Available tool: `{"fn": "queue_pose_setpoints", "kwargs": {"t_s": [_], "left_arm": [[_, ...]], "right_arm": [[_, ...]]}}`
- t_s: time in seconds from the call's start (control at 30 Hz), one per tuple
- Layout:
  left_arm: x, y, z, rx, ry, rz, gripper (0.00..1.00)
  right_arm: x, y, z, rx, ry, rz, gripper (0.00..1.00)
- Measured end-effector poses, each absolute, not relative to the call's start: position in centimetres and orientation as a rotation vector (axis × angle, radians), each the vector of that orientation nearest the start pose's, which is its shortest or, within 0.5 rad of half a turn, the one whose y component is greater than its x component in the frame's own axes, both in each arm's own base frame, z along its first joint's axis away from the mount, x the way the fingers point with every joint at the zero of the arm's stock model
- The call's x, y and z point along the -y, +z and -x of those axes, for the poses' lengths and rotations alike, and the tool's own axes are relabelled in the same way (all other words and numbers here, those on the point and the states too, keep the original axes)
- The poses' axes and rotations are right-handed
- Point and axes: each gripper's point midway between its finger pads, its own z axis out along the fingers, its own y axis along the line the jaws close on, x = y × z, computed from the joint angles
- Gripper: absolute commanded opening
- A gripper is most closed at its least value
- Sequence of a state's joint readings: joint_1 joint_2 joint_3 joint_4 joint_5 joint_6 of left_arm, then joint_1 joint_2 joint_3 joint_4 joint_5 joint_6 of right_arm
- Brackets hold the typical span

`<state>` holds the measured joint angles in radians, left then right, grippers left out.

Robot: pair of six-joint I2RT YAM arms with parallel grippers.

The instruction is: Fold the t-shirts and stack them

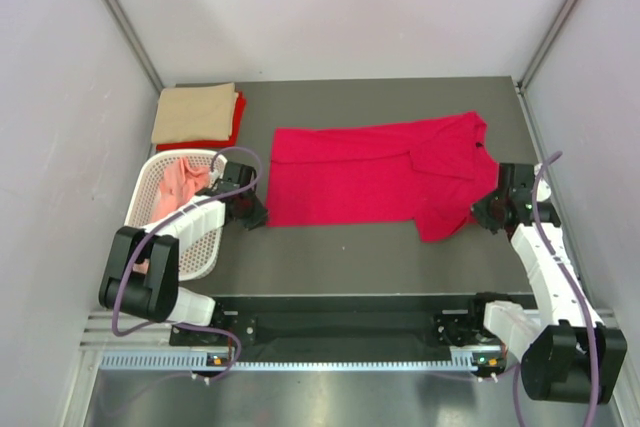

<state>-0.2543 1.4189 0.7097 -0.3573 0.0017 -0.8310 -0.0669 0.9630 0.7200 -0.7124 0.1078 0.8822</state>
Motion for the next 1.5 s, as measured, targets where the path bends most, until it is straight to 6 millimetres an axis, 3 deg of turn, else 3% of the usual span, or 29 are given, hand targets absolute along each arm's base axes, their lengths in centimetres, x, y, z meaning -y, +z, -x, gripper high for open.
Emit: {"fn": "queue_pose_setpoints", "kwargs": {"t_s": [0.03,0.1,0.33,0.53,0.9,1.1,1.27,1.5], "left_arm": [[10.6,2.9,-28.3,-2.577,-0.36,0.764,0.07],[10.6,2.9,-28.4,-2.576,-0.362,0.765,0.0],[10.7,2.9,-28.4,-2.574,-0.364,0.763,0.0],[10.8,3.8,-29.2,-2.556,-0.368,0.751,0.0],[11.9,8.5,-36.0,-2.451,-0.383,0.698,0.0],[11.8,7.9,-38.6,-2.468,-0.32,0.699,0.0],[11.3,7.3,-40.5,-2.476,-0.288,0.72,0.0],[10.6,6.6,-42.5,-2.479,-0.241,0.732,0.0]], "right_arm": [[0.5,11.1,-24.7,-2.222,0.188,-1.193,0.0],[0.7,11.4,-24.8,-2.21,0.179,-1.193,0.0],[1.4,11.6,-24.7,-2.195,0.129,-1.203,0.0],[1.9,13.0,-25.3,-2.161,0.112,-1.18,0.0],[3.1,16.1,-28.9,-2.143,0.054,-1.03,0.0],[3.8,17.0,-31.1,-2.148,0.005,-0.934,0.0],[4.4,17.9,-34.1,-2.149,-0.034,-0.833,0.0],[5.0,16.9,-36.7,-2.167,-0.076,-0.802,0.0]]}}
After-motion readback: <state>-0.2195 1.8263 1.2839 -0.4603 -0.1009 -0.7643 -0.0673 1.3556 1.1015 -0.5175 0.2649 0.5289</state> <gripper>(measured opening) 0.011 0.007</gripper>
